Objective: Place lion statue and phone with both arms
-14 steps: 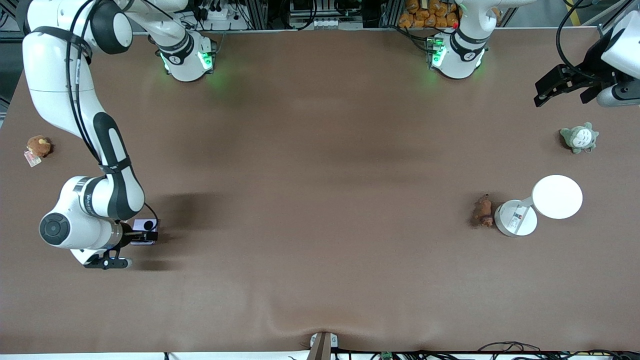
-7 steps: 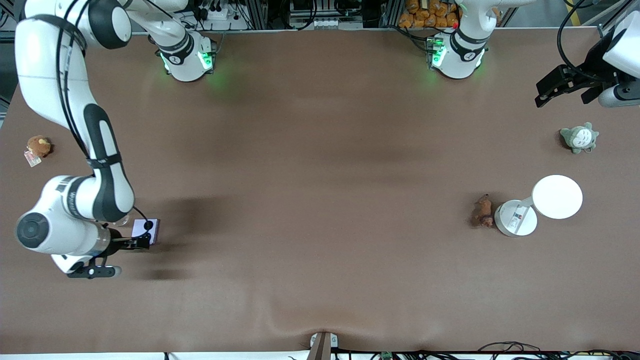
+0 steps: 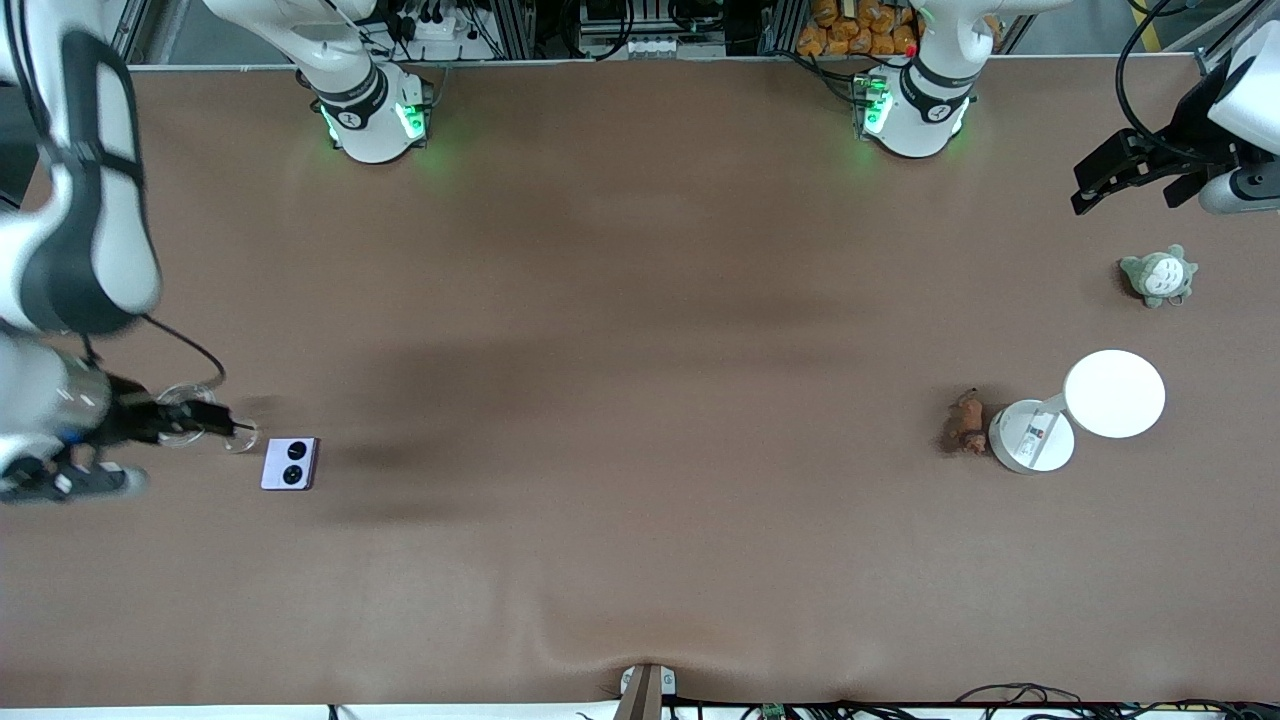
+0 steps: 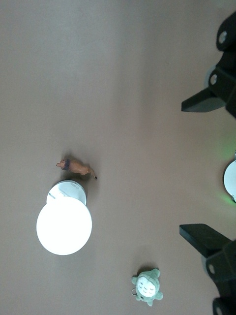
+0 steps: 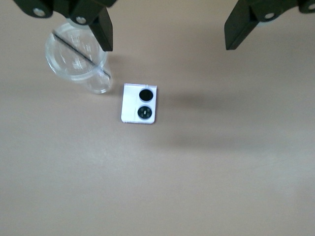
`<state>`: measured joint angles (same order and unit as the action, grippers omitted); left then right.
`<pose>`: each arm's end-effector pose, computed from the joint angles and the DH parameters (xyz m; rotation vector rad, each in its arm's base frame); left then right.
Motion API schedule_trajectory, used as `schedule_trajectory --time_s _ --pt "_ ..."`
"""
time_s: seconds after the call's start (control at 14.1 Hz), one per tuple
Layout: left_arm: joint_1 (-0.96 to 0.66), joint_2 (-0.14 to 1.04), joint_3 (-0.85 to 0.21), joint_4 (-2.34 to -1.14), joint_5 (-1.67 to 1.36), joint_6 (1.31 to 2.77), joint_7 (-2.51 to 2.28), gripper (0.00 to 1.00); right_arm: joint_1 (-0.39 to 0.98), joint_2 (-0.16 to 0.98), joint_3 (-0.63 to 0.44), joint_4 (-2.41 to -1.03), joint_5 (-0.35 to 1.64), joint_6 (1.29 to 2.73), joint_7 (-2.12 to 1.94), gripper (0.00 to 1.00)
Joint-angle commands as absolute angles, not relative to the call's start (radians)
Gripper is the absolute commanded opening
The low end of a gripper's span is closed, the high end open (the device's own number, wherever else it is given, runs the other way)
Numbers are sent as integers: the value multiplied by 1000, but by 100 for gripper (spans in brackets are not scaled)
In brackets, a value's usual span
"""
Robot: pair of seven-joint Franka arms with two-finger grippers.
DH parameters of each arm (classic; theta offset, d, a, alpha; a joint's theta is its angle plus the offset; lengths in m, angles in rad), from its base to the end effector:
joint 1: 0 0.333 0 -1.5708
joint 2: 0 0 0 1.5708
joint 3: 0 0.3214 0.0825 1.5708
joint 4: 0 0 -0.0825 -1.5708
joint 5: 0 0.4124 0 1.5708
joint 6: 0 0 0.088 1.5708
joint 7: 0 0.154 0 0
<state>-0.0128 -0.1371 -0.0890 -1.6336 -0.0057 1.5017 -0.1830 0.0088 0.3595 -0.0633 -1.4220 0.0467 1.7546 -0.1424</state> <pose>0.5287 -0.0580 0.6217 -3.1332 -0.1279 -0.0087 0.6942 -0.0263 0.4434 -3.1128 -0.1285 0.0370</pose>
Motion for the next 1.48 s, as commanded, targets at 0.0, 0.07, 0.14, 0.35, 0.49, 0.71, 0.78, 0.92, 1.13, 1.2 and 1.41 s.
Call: schedule_trajectory --time_s 0.0,0.07,0.14,0.35,0.49,0.71,0.78,0.92,1.13,1.2,1.41 --pt "-3 -138 -97 -1624 -11 1499 -178 100 -6 110 -63 -1641 29 1758 -149 100" --pt "-3 -138 -97 -1624 -11 1499 -175 100 -8 51 -66 -1672 29 1732 -143 100" --pt "-3 -138 -97 -1624 -11 1499 -173 100 -9 23 -66 -1672 29 1683 -132 100" --pt "-3 -140 -97 -1624 -11 1497 -172 100 -2 -38 -74 -1648 28 1582 -33 100" --pt "-3 -140 -97 -1624 -12 1497 -172 100 -9 -40 -71 -1600 28 1490 12 100" --pt "-2 -141 -94 -1624 -20 1497 -172 100 -14 -60 -67 -1597 26 1465 2 100" --pt "-2 -141 -94 -1624 -21 1497 -172 100 -9 -60 -71 -1597 22 1465 2 100" --pt "-3 -141 -94 -1624 -21 1497 -172 100 -3 -61 -64 -1595 5 1465 3 100" --pt "-2 -149 -95 -1626 -21 1483 -175 100 -3 -58 -64 -1594 3 1466 2 100" --pt "-2 -152 -95 -1628 -21 1483 -173 100 -3 -57 -66 -1594 0 1466 2 100" --pt "-2 -146 -95 -1620 -12 1479 -169 100 -3 -52 -66 -1595 2 1477 2 100"
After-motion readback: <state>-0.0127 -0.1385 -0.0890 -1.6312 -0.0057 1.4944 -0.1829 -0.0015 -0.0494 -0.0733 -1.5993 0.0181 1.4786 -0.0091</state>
